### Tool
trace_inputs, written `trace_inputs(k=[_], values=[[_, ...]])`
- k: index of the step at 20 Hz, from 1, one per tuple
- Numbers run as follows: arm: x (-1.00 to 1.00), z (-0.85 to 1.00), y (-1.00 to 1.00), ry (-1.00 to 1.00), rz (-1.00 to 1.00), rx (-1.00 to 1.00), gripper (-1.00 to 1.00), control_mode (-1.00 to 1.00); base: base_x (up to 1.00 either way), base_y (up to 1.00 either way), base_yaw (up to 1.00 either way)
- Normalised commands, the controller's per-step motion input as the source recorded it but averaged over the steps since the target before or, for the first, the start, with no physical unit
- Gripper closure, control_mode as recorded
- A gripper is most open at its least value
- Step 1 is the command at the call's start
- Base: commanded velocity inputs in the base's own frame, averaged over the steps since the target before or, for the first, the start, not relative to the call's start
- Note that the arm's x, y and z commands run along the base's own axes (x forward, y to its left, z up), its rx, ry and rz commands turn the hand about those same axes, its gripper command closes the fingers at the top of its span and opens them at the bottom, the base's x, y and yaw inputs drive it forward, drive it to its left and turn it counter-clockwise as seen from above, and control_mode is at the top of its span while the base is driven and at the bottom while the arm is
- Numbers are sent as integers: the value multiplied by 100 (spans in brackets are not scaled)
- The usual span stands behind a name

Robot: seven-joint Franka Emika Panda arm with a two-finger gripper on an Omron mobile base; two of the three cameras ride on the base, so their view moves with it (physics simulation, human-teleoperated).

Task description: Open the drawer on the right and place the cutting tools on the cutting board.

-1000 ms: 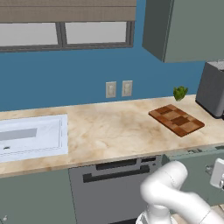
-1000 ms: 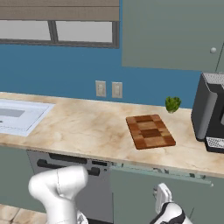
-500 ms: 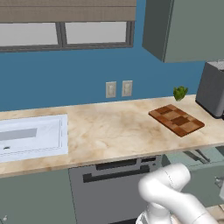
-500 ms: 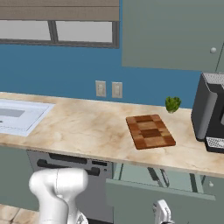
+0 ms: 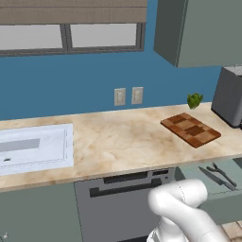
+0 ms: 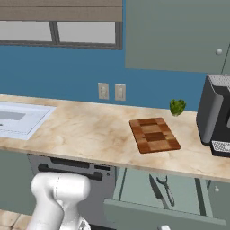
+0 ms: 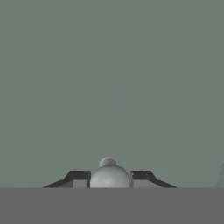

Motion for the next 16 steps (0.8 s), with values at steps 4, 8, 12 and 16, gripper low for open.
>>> trace_inputs(k=[4, 8, 12, 16], values=[[-93, 0, -58, 0, -10, 0, 100, -100, 0, 0, 0], [-84, 0, -51, 0, -9, 0, 100, -100, 0, 0, 0], [-57, 0, -28, 0, -7, 0, -100, -100, 0, 0, 0], [-39, 0, -29, 7, -8, -2, -100, -100, 0, 0, 0]])
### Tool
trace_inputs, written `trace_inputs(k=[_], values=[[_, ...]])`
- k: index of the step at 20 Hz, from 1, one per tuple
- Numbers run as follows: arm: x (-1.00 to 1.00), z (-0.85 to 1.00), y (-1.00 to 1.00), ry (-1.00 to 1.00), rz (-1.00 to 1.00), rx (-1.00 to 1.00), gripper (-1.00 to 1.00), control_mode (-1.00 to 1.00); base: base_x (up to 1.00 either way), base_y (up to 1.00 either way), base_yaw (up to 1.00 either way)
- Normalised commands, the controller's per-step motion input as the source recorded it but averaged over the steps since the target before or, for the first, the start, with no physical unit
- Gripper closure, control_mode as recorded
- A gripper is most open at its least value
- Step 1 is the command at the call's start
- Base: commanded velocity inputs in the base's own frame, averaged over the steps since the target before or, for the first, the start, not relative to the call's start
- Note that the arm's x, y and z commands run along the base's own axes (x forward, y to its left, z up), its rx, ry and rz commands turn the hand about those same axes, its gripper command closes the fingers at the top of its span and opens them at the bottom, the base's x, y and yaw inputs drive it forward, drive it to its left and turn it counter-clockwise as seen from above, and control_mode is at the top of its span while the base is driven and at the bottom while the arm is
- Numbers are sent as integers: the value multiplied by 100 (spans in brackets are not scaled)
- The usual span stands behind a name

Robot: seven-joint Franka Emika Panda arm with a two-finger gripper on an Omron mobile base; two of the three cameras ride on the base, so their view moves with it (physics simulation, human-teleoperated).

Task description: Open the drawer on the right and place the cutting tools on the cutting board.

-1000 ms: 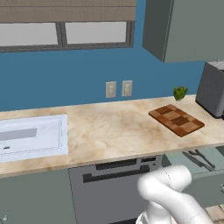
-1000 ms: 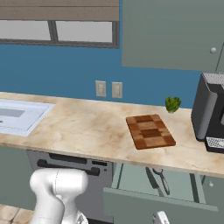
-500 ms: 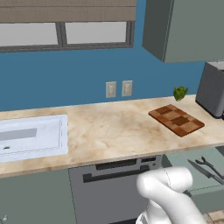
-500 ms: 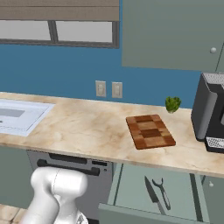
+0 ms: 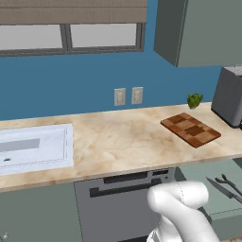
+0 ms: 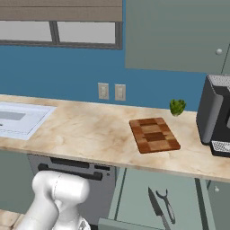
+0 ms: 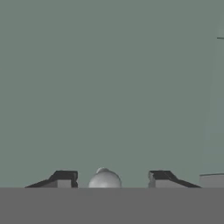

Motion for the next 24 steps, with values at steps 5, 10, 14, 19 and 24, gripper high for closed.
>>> trace_inputs(k=[5, 10, 14, 19, 24], values=[[-33, 12, -30, 23, -3, -7, -100, -100, 0, 0, 0], [-52, 87, -14, 7, 0, 0, -100, -100, 0, 0, 0], [-25, 100, 1, 0, 0, 0, -100, -100, 0, 0, 0], [1, 100, 21, 8, 4, -2, -100, -100, 0, 0, 0], [22, 100, 21, 15, 9, -10, -100, -100, 0, 0, 0]])
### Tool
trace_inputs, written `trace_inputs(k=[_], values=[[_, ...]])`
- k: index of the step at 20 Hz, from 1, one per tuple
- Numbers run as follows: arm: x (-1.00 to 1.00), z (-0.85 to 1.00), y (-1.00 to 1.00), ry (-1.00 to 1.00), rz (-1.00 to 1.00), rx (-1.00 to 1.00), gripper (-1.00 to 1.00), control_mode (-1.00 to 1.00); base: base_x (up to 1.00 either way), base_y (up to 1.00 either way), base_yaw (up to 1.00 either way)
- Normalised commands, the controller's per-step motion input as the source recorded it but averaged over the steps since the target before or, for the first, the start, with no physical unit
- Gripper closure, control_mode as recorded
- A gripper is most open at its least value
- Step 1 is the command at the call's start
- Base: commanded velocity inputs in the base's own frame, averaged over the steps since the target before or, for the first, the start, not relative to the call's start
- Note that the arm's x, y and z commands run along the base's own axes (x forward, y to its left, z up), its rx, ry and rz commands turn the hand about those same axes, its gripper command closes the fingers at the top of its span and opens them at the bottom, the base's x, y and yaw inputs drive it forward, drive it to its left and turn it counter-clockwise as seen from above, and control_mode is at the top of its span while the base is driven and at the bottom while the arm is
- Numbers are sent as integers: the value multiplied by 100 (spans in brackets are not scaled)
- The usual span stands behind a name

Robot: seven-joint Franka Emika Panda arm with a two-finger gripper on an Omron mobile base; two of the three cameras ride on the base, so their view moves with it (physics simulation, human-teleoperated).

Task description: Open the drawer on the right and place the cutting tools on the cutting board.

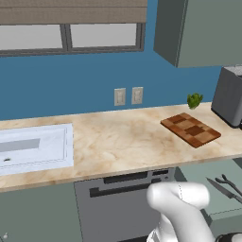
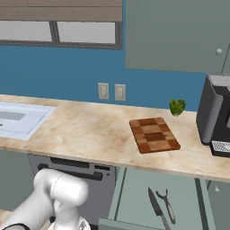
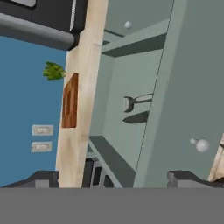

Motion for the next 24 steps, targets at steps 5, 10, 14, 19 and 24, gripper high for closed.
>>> trace_inputs(k=[5, 10, 14, 19, 24], values=[[50, 92, 22, 20, 12, -14, -100, -100, 0, 0, 0], [57, 67, 24, 28, 12, -15, -100, -100, 0, 0, 0], [52, 29, 8, 35, 13, -13, -100, -100, 0, 0, 0], [47, 4, 0, 36, 14, -4, -100, -100, 0, 0, 0], [37, -3, 0, 21, 16, 0, -100, -100, 0, 0, 0]])
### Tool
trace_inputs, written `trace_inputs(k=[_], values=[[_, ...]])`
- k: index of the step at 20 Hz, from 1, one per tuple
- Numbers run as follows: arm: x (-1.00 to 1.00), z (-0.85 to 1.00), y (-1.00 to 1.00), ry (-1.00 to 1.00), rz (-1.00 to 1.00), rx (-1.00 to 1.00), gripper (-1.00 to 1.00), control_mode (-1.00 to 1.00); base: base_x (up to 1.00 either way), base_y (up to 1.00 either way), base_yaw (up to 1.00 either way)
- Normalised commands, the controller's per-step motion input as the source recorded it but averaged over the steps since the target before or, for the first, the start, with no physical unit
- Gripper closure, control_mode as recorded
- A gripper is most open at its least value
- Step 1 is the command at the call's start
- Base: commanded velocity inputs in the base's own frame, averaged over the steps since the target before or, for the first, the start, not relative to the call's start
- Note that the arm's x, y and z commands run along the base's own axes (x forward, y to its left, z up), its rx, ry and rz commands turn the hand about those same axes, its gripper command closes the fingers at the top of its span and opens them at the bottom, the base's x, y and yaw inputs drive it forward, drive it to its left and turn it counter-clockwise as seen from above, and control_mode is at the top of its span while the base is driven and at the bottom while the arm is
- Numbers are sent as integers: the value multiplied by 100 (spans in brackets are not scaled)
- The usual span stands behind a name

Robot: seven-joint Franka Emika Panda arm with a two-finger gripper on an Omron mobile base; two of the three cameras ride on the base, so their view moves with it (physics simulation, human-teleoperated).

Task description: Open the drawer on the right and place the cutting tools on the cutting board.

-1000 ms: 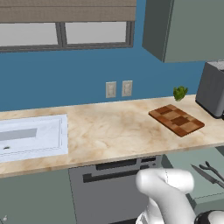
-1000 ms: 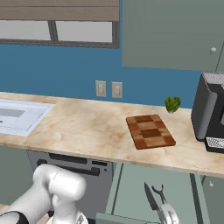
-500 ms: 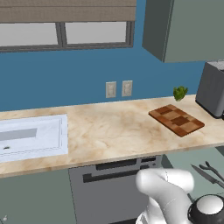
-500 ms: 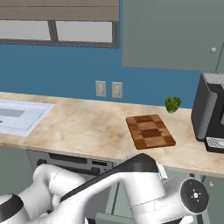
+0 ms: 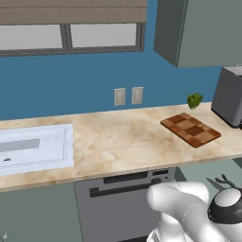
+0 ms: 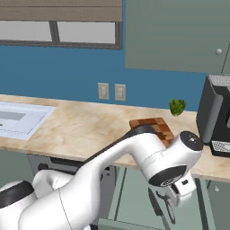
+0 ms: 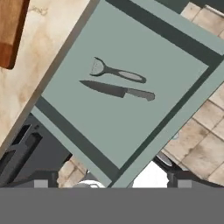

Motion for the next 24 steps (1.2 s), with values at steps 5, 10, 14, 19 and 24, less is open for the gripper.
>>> trace_inputs(k=[5, 10, 14, 19, 24], values=[[3, -23, 5, 5, 18, 1, -100, -100, 0, 0, 0], [0, -42, 16, 0, 13, 0, -100, -100, 0, 0, 0], [2, -46, 34, 0, 7, 0, -100, -100, 0, 0, 0], [19, -36, 17, 0, 1, -8, -100, -100, 0, 0, 0], [27, -40, 5, 2, 0, -15, -100, -100, 0, 0, 0]])
